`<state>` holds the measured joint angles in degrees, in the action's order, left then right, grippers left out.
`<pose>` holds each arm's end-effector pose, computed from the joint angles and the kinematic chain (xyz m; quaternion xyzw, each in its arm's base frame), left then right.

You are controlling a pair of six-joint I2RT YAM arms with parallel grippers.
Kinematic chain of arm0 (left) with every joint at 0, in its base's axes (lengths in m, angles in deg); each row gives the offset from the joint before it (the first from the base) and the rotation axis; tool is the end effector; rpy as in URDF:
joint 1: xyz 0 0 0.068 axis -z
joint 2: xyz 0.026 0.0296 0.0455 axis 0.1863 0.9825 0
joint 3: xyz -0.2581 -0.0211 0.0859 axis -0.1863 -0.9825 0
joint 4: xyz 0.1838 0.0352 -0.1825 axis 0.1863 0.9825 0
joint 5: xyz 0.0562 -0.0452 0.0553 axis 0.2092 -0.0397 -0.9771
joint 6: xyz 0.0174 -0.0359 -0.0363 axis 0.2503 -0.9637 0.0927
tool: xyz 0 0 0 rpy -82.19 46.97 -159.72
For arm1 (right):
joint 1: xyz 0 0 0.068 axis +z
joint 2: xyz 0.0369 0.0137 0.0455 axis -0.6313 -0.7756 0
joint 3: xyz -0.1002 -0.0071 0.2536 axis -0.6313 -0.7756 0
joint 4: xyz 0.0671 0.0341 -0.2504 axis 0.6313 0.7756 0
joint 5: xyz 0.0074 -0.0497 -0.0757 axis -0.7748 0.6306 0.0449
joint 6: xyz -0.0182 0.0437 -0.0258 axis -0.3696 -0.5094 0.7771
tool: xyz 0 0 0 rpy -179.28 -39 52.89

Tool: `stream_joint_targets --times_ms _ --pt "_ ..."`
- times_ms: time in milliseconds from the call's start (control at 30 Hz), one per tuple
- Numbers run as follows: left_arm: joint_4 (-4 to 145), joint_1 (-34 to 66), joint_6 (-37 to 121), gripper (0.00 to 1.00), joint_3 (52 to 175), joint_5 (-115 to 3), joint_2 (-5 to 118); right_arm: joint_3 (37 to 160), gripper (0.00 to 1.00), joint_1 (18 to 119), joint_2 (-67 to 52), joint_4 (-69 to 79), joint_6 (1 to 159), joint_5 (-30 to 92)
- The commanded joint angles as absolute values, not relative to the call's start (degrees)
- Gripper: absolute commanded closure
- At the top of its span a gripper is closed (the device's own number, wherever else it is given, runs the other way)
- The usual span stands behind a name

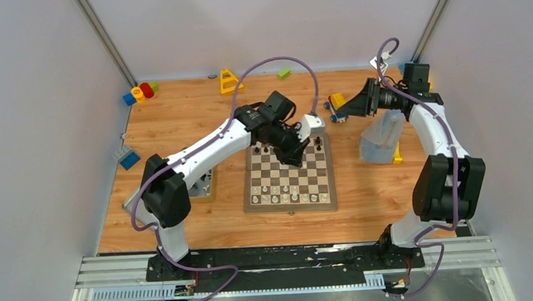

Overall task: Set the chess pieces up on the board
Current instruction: Place the chess piece on the chessboard.

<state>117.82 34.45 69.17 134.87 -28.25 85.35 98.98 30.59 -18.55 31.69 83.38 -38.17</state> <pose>0.2633 -0.2947 0.2979 0.5361 0.7404 -0.3567 0.1926 0.3436 -0.0165 0.3090 -0.1680 0.7410 0.5590 0.3320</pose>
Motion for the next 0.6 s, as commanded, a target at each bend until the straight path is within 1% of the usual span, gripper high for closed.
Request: stream_joint_targets --times_ms 0,100,233,567 --pt "128.0 39.1 76.3 1.0 143.4 -42.3 90.5 96.3 0.36 28.5 -12.0 32.8 90.5 -38.2" --pt "131.7 41.8 76.8 1.0 147.7 -46.9 95.6 95.0 0.36 27.1 -9.3 32.9 92.2 -38.0" --pt "137.2 44.4 76.7 1.0 154.2 -50.3 101.7 93.2 0.35 25.7 -6.2 32.7 94.1 -37.0" --pt "147.2 47.6 77.2 1.0 165.9 -53.2 112.1 90.6 0.35 23.1 -1.0 32.7 96.4 -36.8"
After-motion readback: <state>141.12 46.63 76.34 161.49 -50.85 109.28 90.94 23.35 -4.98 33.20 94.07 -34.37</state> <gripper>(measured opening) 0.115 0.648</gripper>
